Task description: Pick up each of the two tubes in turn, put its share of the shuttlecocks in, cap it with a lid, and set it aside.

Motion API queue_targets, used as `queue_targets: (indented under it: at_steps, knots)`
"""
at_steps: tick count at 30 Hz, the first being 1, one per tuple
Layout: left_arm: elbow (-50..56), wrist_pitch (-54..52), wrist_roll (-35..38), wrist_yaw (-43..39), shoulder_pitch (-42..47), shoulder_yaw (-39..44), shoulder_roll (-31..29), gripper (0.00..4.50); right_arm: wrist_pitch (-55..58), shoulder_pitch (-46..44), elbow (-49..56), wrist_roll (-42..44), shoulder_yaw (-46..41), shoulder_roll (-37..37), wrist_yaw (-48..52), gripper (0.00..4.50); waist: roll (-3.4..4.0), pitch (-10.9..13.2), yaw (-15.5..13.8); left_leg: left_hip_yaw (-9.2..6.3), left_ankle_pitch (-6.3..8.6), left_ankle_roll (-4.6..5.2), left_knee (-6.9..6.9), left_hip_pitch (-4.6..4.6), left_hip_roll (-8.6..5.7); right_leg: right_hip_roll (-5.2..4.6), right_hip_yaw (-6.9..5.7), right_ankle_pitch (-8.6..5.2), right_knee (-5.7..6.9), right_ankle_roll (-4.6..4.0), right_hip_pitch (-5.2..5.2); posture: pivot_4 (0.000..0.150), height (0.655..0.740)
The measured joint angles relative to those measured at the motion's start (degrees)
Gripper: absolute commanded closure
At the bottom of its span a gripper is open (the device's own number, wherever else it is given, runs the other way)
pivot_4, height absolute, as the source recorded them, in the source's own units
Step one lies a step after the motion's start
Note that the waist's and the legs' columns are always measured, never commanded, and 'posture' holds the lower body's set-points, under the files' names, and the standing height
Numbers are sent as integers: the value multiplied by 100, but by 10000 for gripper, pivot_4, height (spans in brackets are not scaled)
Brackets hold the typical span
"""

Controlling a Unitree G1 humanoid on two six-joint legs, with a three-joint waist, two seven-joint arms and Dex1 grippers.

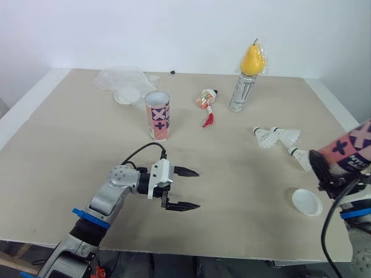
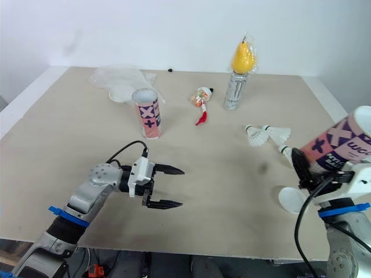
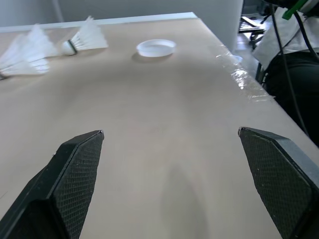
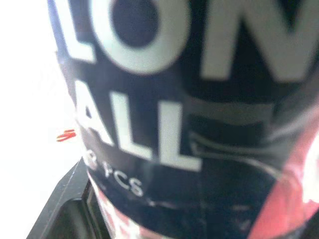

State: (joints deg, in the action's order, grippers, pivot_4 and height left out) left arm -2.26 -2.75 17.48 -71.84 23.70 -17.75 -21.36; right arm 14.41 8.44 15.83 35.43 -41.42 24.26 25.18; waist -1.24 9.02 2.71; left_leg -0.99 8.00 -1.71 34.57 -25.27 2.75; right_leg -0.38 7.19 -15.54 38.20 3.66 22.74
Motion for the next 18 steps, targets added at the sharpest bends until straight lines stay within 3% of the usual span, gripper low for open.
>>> queue_targets:
  at_steps: [10,18]
  knots:
    - [85,-28,118,286,-26,85,173,0,-499,-289,-2559,-483,-108,503,258,12212,16,-4,9,30,-1,4,-1,10,-2,-4,29,1,-2,7,-1,1500,7400]
    - [161,-27,119,415,-120,119,179,0,-796,-887,-3442,-689,92,804,450,12212,31,-4,12,34,-2,4,-1,13,-4,-2,36,2,-1,12,-2,1500,7400]
